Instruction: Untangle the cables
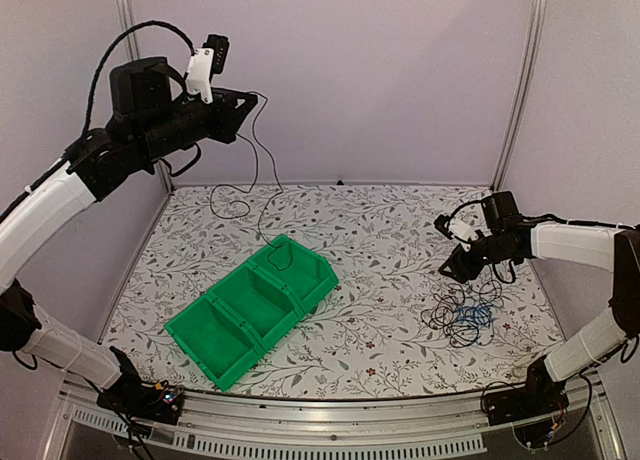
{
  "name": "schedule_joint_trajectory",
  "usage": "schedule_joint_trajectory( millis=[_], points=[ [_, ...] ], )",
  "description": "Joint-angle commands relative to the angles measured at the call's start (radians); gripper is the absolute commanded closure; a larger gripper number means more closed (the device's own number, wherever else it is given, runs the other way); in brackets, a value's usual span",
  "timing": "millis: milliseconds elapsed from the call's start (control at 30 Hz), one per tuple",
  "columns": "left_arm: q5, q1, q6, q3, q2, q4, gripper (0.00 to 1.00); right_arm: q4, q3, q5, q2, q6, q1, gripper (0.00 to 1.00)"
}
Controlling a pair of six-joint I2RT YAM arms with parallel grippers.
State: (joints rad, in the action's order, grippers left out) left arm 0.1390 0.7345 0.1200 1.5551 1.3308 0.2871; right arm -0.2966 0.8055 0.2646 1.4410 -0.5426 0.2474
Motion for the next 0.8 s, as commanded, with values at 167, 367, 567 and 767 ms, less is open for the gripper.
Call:
schedule_joint_trajectory(
  millis=[167,367,567,767],
  points=[
    [-0.053,-0.030,0.006,-0.101,0.035,-0.059,1.00,0.012,-0.007,0.002,0.029,-0.009,-0.008,0.31],
    [-0.128,-0.040,0.030,-0.148,0.089,-0.104,1.00,0.011,-0.006,0.005,0.039,-0.013,-0.008,0.31],
    [-0.210,-0.040,0.069,-0.188,0.145,-0.174,1.00,0.010,-0.006,0.011,0.044,-0.016,-0.007,0.30],
    [-0.277,-0.040,0.093,-0.277,0.186,-0.238,1.00,0.006,-0.003,0.011,0.058,-0.019,-0.008,0.30]
  ],
)
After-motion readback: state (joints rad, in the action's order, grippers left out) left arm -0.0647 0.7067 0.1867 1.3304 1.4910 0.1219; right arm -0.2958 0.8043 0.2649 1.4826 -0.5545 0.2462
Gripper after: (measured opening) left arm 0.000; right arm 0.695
